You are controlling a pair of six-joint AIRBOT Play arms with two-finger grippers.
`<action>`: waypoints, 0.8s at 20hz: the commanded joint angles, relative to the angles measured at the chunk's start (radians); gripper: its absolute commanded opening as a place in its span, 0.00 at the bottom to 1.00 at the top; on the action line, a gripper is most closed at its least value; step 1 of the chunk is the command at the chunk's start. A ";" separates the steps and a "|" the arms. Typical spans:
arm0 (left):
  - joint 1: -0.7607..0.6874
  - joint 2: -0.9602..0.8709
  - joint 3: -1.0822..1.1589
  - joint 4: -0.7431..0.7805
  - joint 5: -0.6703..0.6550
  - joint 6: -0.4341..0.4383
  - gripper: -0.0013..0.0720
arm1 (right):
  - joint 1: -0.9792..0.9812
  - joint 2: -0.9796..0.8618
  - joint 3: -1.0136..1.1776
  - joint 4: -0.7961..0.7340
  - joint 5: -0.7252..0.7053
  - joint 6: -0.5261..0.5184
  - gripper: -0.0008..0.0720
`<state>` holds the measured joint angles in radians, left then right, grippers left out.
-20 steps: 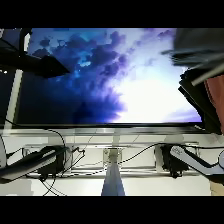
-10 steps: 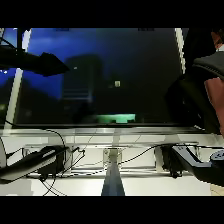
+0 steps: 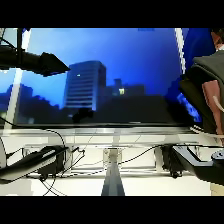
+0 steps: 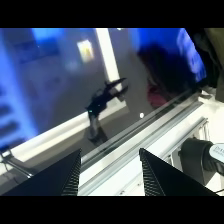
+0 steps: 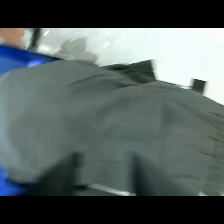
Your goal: Fold the clothes and pants, and hang the long-sleeved shirts on hangers.
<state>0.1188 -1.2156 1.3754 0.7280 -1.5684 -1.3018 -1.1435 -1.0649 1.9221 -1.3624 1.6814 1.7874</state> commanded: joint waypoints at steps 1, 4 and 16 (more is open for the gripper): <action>0.001 0.000 0.001 0.000 0.000 0.000 0.59 | 0.142 -0.034 -0.001 0.144 0.003 -0.085 0.06; 0.001 0.000 0.001 0.000 0.000 0.000 0.59 | 0.365 -0.059 -0.001 0.180 -0.013 -0.085 0.04; 0.001 0.000 0.001 0.000 0.000 0.000 0.59 | 1.254 -0.072 0.000 -0.156 -0.217 -0.361 0.04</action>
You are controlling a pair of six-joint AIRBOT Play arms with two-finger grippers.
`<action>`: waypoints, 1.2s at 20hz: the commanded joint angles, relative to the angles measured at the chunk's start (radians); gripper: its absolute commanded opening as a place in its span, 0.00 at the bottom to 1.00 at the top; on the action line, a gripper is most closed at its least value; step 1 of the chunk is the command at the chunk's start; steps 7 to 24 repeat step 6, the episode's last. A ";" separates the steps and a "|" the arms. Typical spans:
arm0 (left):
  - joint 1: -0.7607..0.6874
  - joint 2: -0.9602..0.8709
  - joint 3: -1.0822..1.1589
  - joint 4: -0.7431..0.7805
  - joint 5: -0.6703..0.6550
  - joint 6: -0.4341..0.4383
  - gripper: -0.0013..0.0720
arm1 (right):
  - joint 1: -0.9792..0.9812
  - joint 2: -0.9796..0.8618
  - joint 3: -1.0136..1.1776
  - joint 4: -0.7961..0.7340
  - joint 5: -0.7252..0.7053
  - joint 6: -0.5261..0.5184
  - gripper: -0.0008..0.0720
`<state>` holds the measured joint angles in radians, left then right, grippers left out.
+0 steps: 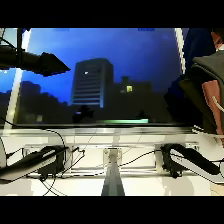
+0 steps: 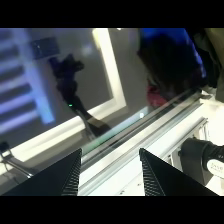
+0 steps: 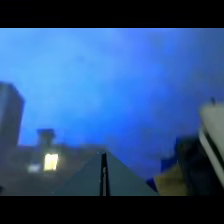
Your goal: Fold the clothes and pants, and hang the long-sleeved shirts on hangers.
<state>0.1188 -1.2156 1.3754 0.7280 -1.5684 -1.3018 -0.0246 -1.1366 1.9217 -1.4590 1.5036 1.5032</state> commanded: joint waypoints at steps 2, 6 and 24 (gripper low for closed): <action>0.001 0.000 0.001 0.000 0.000 0.000 0.59 | 0.146 0.000 0.000 -0.035 -0.045 -0.077 0.04; 0.001 0.000 0.001 0.000 0.000 0.000 0.59 | 0.146 0.000 0.000 -0.026 -0.061 -0.077 0.04; 0.001 0.000 0.001 0.000 0.000 0.000 0.59 | 0.146 0.000 0.000 -0.026 -0.061 -0.077 0.04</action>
